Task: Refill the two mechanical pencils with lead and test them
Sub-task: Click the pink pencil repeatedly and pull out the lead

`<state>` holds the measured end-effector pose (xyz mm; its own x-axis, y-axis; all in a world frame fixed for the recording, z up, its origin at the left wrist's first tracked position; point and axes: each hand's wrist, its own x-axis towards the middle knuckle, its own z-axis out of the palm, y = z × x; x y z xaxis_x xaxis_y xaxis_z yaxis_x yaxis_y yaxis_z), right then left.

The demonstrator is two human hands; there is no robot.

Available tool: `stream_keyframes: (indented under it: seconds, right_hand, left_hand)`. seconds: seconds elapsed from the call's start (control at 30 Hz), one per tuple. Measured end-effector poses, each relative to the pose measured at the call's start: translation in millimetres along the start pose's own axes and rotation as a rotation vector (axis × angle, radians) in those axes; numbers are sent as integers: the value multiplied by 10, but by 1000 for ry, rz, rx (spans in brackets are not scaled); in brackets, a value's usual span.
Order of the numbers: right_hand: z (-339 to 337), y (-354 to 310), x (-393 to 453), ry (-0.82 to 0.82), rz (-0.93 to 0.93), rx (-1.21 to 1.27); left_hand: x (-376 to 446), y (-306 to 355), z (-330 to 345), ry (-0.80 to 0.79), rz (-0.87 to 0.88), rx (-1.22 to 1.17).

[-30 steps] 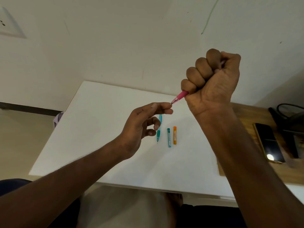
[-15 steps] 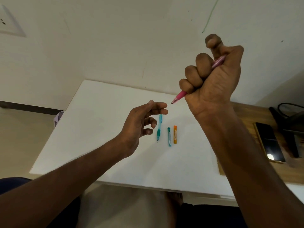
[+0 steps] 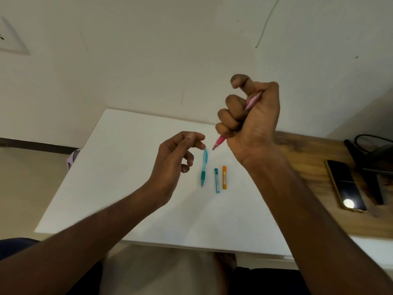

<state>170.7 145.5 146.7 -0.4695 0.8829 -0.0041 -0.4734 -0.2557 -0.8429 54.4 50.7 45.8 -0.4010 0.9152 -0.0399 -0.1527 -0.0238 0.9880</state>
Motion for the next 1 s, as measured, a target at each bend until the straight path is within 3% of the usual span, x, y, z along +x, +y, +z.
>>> stream_keyframes:
  seconds: [0.13,0.3,0.47,0.63,0.87,1.0]
  right_hand:
    - [-60,185,23,53,3,-50]
    - [-92,366,14,185,-51,-19]
    - [-157,393,30,77,23,-6]
    - [-142,588,-30,2,127,-132]
    - [-31,882,-167,-3,98,-340]
    - [-78,804,-130,-20,118,-481]
  left_hand:
    - [-4,-6,-18,9,147,49]
    - [-1,-52,-17,1,173,100]
    - [1,-24,-42,59,261,202]
    - [-7,65,-72,122,473,391]
    - [14,24,-74,231,459,544]
    - [34,1,-127,173,423,379]
